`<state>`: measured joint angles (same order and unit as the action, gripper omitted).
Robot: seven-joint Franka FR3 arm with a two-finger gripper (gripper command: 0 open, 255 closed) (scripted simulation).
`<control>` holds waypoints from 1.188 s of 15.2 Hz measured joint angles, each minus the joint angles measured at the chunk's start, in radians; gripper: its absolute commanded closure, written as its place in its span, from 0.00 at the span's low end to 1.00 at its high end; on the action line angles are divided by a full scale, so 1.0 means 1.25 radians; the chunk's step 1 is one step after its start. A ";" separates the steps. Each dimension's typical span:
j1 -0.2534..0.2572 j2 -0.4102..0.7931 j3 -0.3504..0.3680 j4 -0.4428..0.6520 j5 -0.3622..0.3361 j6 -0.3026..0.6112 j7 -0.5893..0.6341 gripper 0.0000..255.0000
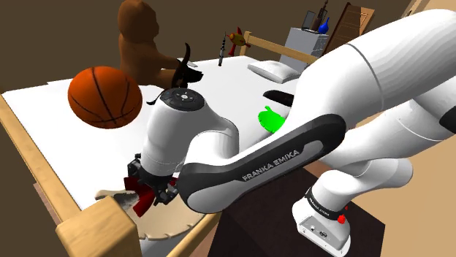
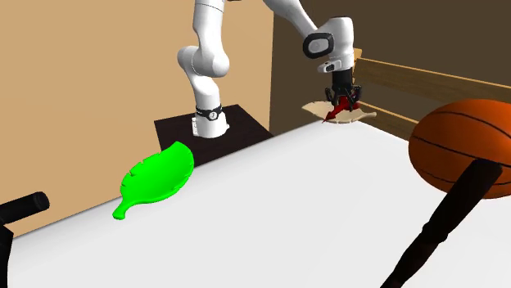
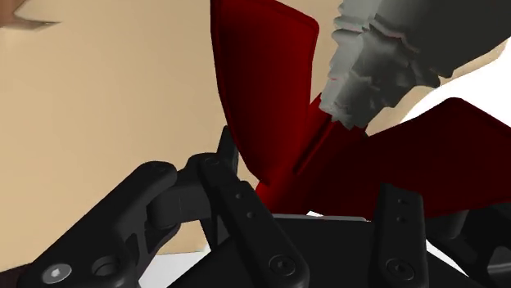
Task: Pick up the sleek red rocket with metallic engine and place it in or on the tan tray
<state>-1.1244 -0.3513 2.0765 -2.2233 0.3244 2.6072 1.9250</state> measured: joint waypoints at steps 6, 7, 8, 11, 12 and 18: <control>0.000 -0.016 0.004 -0.007 0.029 0.060 -0.011 1.00; -0.004 -0.020 0.010 -0.007 0.036 0.057 -0.015 1.00; -0.006 -0.022 0.013 -0.008 0.041 0.062 -0.018 0.00; -0.001 -0.016 0.002 0.000 0.036 0.090 -0.020 0.00; -0.001 -0.015 0.002 0.003 0.035 0.095 -0.022 0.00; 0.160 0.046 -0.137 -0.018 -0.056 0.069 0.050 0.00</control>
<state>-0.9238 -0.2942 1.9050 -2.2458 0.2544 2.6929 1.9870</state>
